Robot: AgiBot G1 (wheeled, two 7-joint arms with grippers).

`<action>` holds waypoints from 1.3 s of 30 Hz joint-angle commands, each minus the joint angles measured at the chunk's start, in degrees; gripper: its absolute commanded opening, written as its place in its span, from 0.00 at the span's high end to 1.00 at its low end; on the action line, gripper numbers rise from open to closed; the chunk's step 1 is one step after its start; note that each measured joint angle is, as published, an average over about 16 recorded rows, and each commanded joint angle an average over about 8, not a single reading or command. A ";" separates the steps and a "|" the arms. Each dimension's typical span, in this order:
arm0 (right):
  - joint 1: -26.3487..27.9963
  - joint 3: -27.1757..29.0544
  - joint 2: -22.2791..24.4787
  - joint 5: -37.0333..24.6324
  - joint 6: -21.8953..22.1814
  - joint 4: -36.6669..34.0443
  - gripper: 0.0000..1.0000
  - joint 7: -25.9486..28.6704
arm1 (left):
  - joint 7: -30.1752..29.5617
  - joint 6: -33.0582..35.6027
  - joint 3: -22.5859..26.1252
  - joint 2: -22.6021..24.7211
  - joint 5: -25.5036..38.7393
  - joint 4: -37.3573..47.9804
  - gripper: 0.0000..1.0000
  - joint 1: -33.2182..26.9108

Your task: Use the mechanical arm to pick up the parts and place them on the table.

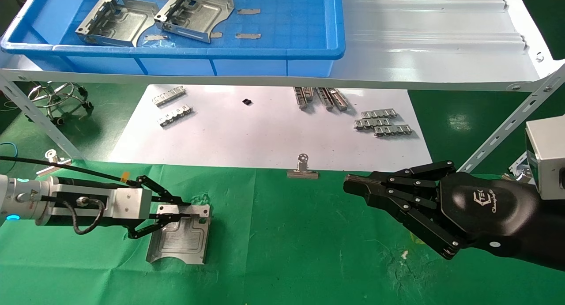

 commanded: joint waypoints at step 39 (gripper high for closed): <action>0.00 0.00 0.00 0.00 0.00 0.00 0.00 0.00 | -21.08 14.94 -13.24 -7.59 -15.07 -15.32 0.00 8.51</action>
